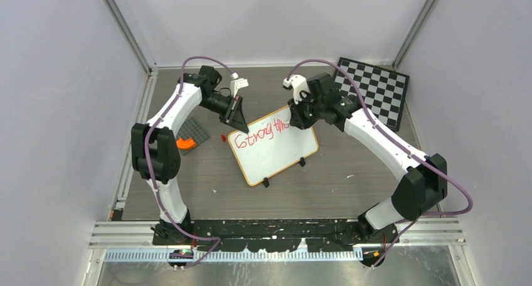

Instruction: Write a sentence on the whiteboard

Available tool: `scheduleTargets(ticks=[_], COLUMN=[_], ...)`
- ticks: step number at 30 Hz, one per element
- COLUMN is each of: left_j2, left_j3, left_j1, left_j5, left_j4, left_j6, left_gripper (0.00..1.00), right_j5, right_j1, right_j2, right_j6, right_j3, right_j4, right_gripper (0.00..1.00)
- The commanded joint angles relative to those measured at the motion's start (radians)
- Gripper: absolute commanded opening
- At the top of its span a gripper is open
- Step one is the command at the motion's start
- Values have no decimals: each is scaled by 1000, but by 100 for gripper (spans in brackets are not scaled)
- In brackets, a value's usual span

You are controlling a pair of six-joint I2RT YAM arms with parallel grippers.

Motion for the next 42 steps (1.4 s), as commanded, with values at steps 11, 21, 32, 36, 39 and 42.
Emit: scheduleTargets(ticks=[11, 21, 32, 36, 39, 42], left_j2=[5, 4, 5, 3, 2, 1], left_j3=[1, 6, 7, 7, 6, 2], left_j1=[-6, -6, -6, -7, -7, -6], left_j5=[-44, -47, -41, -41, -42, -40], left_j4=[-27, -29, -28, -27, -27, -21], left_j6=[14, 10, 11, 8, 8, 7], left_gripper=[0, 0, 0, 0, 0, 0], right_j5=[12, 13, -62, -51, -35, -34], right_j1=[-23, -28, -58, -59, -58, -58], right_j2=[-26, -19, -57, -36, -29, -23], right_j6=[-10, -22, -13, -13, -16, -15], right_j3=[3, 1, 19, 18, 17, 18], right_j4=[23, 11, -7, 0, 11, 18], right_gripper=[0, 0, 0, 0, 0, 0])
